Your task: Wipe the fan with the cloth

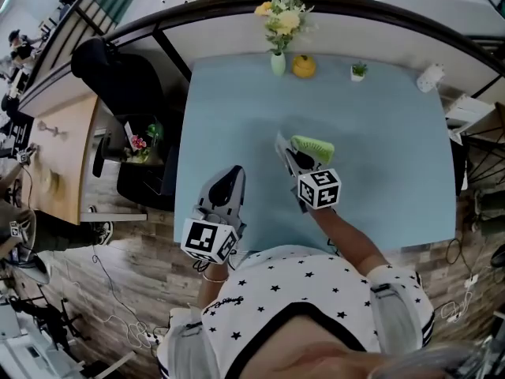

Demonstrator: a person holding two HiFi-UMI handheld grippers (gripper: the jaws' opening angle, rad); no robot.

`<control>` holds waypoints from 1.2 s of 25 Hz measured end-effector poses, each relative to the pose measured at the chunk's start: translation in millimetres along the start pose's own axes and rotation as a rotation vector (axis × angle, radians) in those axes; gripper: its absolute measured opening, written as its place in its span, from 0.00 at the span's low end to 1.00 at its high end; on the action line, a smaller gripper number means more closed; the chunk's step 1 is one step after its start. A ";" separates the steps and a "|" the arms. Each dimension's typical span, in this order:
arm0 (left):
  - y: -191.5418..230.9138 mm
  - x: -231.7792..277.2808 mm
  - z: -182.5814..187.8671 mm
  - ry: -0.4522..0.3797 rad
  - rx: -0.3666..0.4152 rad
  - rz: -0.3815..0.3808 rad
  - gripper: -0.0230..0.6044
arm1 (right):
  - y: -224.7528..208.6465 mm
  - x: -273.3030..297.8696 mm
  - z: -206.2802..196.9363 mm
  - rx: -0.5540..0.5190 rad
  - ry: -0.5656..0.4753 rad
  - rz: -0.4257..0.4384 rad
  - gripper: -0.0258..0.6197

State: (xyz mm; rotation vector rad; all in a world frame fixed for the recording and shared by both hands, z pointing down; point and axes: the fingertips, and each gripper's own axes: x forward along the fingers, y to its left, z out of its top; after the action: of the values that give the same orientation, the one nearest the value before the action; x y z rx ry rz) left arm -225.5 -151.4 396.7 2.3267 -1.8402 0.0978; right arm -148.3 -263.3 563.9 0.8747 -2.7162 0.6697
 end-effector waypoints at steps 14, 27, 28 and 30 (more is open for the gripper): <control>21.0 -0.1 -3.3 0.005 -0.029 -0.066 0.08 | -22.4 5.1 -7.0 0.071 -0.012 -0.135 0.07; -5.1 20.6 -7.0 0.017 -0.022 -0.180 0.08 | -48.0 -36.0 -3.1 0.120 -0.068 -0.226 0.07; -7.7 22.1 -6.9 0.018 -0.020 -0.189 0.08 | -50.7 -39.8 -2.1 0.121 -0.073 -0.234 0.07; -12.5 24.6 -7.1 0.020 -0.019 -0.203 0.08 | -56.8 -47.6 -0.8 0.121 -0.081 -0.252 0.07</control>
State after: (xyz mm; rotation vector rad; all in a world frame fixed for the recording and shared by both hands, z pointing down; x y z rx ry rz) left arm -207.2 -170.9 406.4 2.4732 -1.5781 0.0761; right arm -76.3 -280.1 569.2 1.2731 -2.5916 0.7643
